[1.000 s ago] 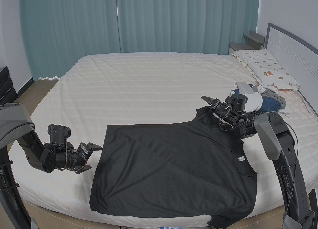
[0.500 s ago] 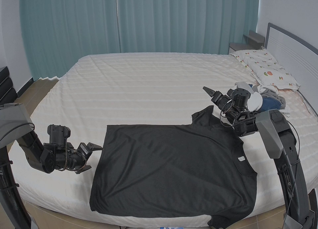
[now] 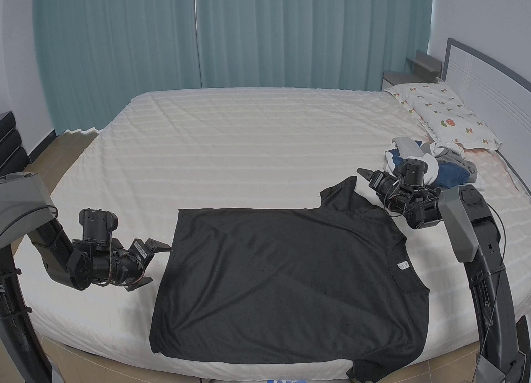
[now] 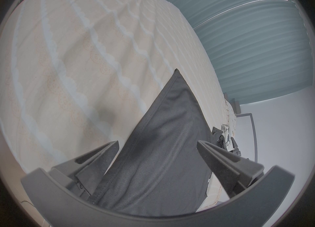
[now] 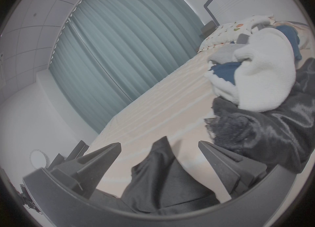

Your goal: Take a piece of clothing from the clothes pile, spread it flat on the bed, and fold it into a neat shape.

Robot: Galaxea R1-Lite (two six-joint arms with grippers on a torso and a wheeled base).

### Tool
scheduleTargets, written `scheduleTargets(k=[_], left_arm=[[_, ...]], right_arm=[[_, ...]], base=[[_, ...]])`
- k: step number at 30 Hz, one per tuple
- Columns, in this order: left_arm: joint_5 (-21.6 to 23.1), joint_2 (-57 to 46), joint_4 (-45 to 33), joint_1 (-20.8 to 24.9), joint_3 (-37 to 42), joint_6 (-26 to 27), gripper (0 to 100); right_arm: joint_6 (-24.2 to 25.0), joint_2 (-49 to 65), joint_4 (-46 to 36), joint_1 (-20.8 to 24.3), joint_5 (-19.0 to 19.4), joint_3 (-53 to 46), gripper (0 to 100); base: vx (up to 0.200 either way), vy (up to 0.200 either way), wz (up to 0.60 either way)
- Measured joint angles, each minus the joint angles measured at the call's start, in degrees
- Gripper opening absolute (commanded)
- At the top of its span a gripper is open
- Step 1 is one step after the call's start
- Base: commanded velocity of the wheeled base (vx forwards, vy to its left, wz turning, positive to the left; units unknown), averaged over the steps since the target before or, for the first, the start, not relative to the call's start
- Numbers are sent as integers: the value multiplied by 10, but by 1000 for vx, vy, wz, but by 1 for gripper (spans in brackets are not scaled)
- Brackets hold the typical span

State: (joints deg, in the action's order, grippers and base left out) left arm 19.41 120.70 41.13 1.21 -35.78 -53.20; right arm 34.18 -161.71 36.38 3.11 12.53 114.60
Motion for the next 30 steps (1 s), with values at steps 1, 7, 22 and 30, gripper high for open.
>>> scheduleTargets(k=[1, 7, 22, 30], left_arm=[[0, 0, 0, 0, 0, 0, 100], [0, 0, 0, 0, 0, 0, 100], [0, 0, 0, 0, 0, 0, 100], [0, 0, 0, 0, 0, 0, 100]], right_arm=[[0, -2, -1, -2, 0, 0, 100], [-4, -20, -6, -6, -1, 0, 100], [-5, -43, -28, -7, -5, 0, 0], [-2, -42, -33, -7, -16, 0, 0]], base=[[0, 0, 0], [0, 0, 0], [0, 0, 0], [0, 0, 0]])
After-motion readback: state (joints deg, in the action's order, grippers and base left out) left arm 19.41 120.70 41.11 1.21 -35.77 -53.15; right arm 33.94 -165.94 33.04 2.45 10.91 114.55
